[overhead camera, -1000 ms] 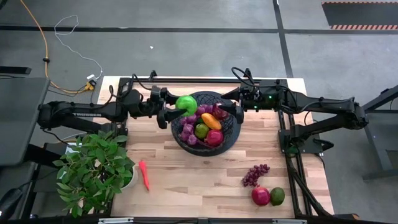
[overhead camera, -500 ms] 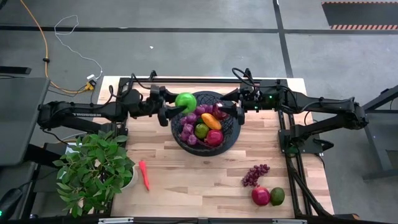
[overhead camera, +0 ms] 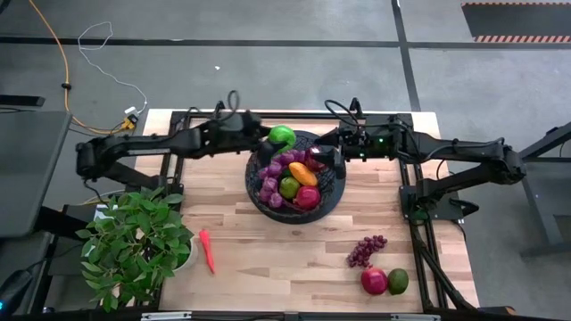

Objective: Build produce basket
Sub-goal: Put the green apple into basket

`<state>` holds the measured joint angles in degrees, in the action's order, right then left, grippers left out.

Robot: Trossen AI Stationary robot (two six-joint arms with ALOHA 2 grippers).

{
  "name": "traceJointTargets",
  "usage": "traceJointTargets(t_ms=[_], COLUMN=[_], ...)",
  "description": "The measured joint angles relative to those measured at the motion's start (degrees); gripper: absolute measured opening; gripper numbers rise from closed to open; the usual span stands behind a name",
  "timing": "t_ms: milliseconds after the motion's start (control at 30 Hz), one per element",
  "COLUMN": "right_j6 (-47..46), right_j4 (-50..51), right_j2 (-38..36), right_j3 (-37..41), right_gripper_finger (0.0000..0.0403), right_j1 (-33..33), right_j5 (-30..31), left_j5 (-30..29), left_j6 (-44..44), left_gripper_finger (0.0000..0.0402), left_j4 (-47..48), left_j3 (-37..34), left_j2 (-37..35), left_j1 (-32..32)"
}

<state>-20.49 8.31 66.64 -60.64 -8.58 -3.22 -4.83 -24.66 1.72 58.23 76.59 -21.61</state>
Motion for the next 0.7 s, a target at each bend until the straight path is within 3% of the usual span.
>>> traceJointTargets(t_ms=[333,700], right_j6=[0.0,-0.3], right_j4=[-0.4,-1.0], right_j2=[0.8,0.8], right_j3=[0.0,0.0], right_gripper_finger=[0.0247,0.0247], right_j1=[0.0,0.0], right_j5=[-0.1,-0.3], left_j5=[-4.9,-4.9], left_j6=[10.7,11.4], left_gripper_finger=[0.0317,0.0317], left_j4=[-0.3,-3.1], left_j3=[5.7,6.0], left_j2=[14.7,22.6], left_j1=[-2.9,-3.5])
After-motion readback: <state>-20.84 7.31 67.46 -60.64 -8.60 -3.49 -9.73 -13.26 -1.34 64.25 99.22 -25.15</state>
